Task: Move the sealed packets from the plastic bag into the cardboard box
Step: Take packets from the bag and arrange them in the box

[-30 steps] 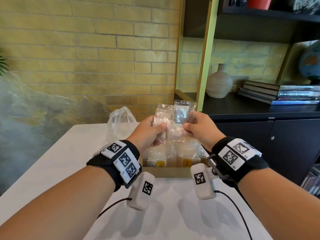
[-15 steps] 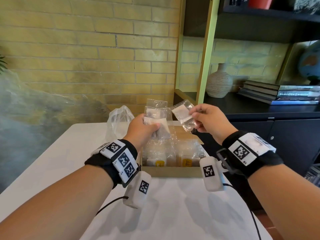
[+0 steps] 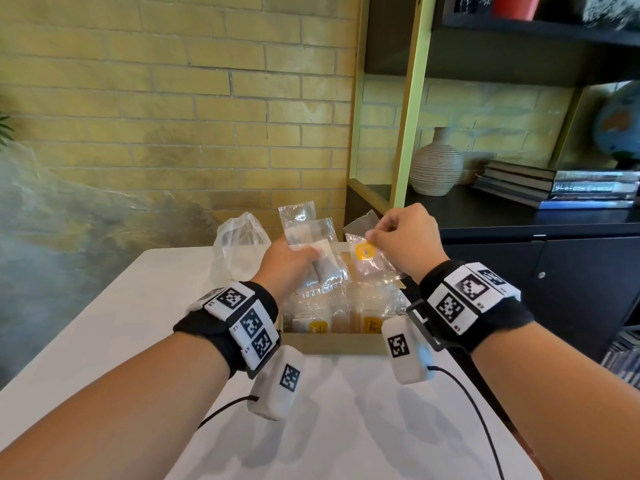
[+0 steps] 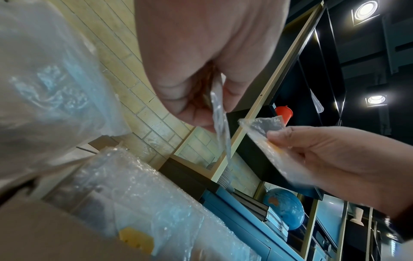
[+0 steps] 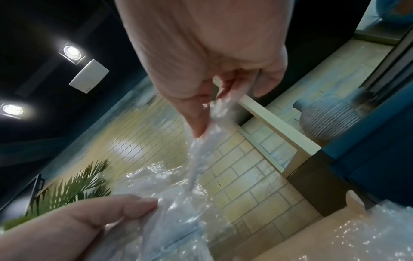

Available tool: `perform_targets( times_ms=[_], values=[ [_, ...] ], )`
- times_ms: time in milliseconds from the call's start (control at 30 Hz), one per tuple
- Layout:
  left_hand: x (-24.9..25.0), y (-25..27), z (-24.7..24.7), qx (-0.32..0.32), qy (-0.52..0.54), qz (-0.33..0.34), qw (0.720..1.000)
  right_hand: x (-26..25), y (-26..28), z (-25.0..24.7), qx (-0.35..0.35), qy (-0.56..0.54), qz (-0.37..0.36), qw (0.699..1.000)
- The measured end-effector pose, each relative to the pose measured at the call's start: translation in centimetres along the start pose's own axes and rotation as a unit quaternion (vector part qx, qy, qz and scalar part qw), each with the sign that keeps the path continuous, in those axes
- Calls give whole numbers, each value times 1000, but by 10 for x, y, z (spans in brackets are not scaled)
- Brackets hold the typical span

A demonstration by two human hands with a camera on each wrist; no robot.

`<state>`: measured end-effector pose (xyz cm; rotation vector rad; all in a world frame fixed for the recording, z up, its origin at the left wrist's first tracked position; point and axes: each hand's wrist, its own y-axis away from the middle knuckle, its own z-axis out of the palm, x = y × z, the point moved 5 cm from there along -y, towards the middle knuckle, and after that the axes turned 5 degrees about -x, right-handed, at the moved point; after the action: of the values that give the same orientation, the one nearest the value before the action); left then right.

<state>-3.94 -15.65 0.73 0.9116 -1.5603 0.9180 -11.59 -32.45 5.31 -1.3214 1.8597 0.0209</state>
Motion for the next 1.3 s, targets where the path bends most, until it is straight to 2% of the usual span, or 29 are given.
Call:
perform_targets(
  times_ms=[100, 200, 300, 433, 567, 633, 733, 867, 967, 1133, 1300],
  values=[
    [-3, 2, 6, -14, -30, -22, 999, -9, 4, 9, -19, -15, -10, 1000],
    [-5, 2, 12, -24, -41, -42, 998, -19, 15, 32, -92, -70, -18, 993],
    [-2, 10, 24, -86, 33, -71, 993, -30, 27, 54, -164, -140, -14, 976],
    [-2, 16, 34, -177, 108, -110, 972, -27, 31, 71, -216, -303, 69, 926],
    [1, 14, 38, -235, 162, -124, 950, -22, 33, 73, -262, -390, 66, 880],
    [3, 15, 36, -228, 175, -128, 949, -18, 31, 68, -259, -394, 69, 879],
    [3, 18, 34, -212, 152, -113, 959, -13, 27, 59, -218, -363, 61, 904],
    [-1, 15, 30, -138, 140, -84, 977, -8, 28, 50, -194, -355, 41, 914],
    [-8, 8, 27, -117, 153, -76, 978, 0, 28, 46, -177, -352, 49, 918],
    [-10, 7, 27, -137, 134, -71, 979, 8, 28, 39, -164, -406, 79, 896],
    [-10, 7, 29, -147, 107, -57, 982, 6, 31, 41, -205, -422, 79, 880]
  ],
)
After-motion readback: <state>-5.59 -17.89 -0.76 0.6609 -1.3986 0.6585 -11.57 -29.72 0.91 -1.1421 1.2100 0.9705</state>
